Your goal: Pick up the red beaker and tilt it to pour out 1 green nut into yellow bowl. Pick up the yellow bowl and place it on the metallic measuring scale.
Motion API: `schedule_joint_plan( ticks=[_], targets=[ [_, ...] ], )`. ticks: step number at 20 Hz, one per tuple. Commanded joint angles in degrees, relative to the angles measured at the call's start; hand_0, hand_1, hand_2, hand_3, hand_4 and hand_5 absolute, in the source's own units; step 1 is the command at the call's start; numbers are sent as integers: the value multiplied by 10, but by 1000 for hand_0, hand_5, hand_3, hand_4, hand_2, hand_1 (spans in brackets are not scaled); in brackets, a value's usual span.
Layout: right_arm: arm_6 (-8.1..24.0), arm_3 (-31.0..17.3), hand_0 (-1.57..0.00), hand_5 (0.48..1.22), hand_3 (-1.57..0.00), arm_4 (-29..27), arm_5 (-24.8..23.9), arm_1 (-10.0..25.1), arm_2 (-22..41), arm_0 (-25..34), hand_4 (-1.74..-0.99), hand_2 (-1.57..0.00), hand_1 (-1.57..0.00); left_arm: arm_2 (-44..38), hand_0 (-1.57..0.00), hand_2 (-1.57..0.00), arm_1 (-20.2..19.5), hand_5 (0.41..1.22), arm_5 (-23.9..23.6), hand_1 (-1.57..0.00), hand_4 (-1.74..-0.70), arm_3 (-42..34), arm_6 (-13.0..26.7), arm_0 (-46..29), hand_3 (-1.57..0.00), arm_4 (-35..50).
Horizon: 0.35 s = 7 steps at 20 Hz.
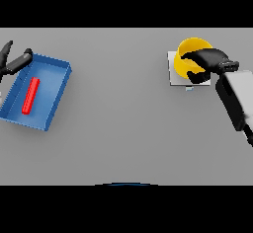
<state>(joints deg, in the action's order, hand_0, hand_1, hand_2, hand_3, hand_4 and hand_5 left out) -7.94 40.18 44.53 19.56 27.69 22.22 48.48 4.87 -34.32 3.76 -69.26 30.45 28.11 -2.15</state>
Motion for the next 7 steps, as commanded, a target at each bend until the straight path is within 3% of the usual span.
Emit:
schedule_joint_plan(
  ticks=[1,7],
  targets=[
    [-6,-2,-247,824,-164,5,-1,3,5,-1,-1448,-192,-243,1,1,1,1,750,-2,1,-834,-4,2,-1,1,0],
    [3,-4,-64,779,-42,10,15,6,11,1,-1390,-50,-63,2,1,1,2,760,-2,1,-833,-15,8,-3,1,2]
  ],
)
